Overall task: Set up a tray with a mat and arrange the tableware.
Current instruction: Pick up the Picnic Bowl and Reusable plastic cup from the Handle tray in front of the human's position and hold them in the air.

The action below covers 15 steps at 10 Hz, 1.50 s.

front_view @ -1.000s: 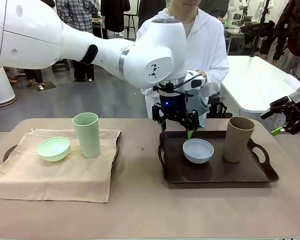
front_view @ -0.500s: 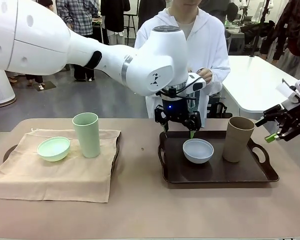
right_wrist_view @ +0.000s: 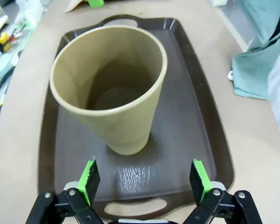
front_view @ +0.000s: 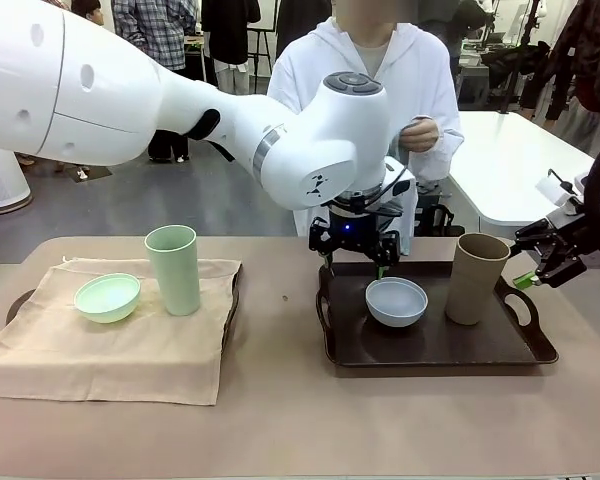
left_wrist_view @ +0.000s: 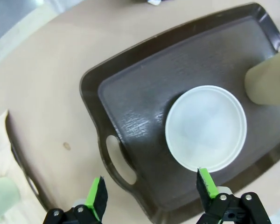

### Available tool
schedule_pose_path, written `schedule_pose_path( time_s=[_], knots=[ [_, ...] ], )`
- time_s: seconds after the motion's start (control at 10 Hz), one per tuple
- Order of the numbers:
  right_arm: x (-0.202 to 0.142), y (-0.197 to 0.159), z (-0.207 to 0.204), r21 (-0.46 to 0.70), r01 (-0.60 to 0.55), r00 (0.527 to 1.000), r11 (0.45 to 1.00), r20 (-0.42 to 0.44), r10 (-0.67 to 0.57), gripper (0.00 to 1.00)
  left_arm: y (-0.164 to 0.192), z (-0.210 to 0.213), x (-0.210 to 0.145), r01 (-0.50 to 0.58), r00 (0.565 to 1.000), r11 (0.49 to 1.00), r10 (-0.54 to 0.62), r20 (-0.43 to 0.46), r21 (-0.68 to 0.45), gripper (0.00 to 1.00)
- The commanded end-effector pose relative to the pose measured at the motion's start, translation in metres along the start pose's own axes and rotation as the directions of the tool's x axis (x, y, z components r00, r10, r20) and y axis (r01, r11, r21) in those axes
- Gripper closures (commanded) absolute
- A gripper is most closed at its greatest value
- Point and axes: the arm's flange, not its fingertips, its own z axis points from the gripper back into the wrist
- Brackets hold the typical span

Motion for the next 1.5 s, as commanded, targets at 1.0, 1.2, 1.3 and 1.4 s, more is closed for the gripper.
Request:
schedule_pose_path(
  time_s=[1.0,1.2,1.3,1.4],
  knots=[
    [0.014,0.026,-0.044,0.046,-0.043,0.998,0.998,0.039,0.041,0.00,0.008,-0.040,0.034,-0.139,0.987,0.988,0.144,-0.071,0.072,0.00],
    [0.016,0.028,-0.050,0.044,-0.049,0.998,0.998,0.043,0.047,0.00,0.002,-0.045,0.034,-0.141,0.984,0.989,0.146,-0.101,0.050,0.00],
    [0.016,0.026,-0.054,0.029,-0.027,0.999,0.999,0.043,0.026,0.00,-0.001,-0.048,0.032,-0.139,0.983,0.989,0.143,-0.118,0.043,0.00],
    [0.015,0.024,-0.059,0.023,-0.015,0.999,1.000,0.052,0.014,0.00,-0.004,-0.050,0.030,-0.138,0.981,0.990,0.141,-0.137,0.031,0.00]
  ],
)
